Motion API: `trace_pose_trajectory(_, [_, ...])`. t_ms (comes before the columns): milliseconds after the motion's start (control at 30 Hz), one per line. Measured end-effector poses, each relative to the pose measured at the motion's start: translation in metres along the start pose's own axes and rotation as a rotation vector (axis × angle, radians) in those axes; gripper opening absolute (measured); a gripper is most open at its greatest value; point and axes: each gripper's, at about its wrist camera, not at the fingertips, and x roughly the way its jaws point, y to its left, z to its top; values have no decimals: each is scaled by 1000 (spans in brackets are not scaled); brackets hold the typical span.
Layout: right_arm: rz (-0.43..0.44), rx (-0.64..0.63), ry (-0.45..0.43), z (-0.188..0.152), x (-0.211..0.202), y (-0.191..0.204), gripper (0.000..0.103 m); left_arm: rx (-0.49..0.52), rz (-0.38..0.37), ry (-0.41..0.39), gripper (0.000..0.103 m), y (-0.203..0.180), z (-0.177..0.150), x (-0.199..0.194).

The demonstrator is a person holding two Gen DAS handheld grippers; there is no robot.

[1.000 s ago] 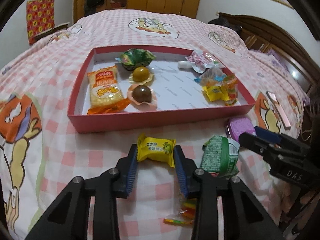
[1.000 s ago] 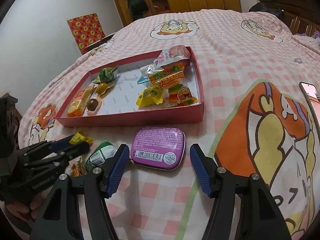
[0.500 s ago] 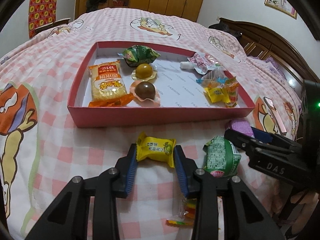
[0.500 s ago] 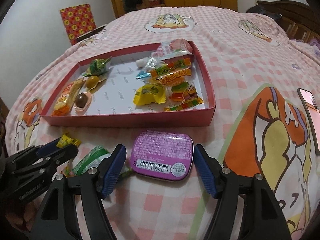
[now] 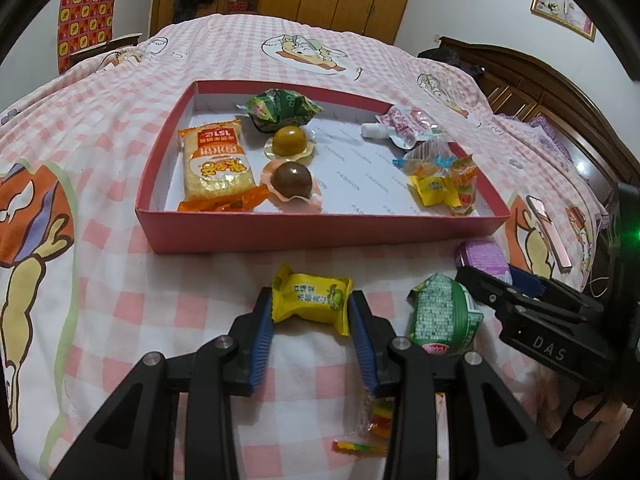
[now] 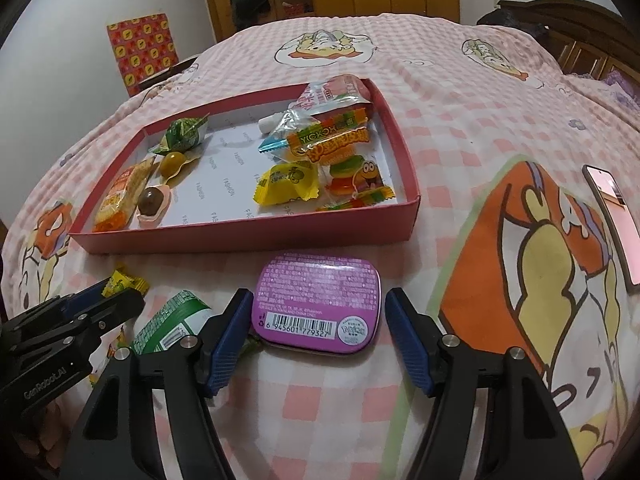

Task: Organize snacks
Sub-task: 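Grasp the yellow candy with the left tool while the right tool grasps the purple mint tin, then carry the yellow candy with the left tool while the right tool carries the purple tin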

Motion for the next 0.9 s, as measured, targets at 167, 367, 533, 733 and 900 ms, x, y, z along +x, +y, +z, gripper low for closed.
trace_pose_trajectory(167, [2, 4, -6, 0, -1, -1, 63, 7, 17, -7, 37, -3, 0, -2])
trace_pose_trajectory(367, [33, 13, -14, -1, -6, -3, 63, 3, 6, -13, 32, -4, 0, -9])
trace_pose_trajectory(533, [55, 12, -24, -2, -12, -3, 63, 7, -9, -28, 32, -7, 0, -20])
trace_pose_trajectory(733, [76, -4, -45, -3, -22, 1, 63, 4, -17, -45, 32, -10, 5, -30])
trace_pose_trajectory(900, [97, -18, -52, -3, -28, 6, 63, 4, -17, -60, 32, -10, 11, -36])
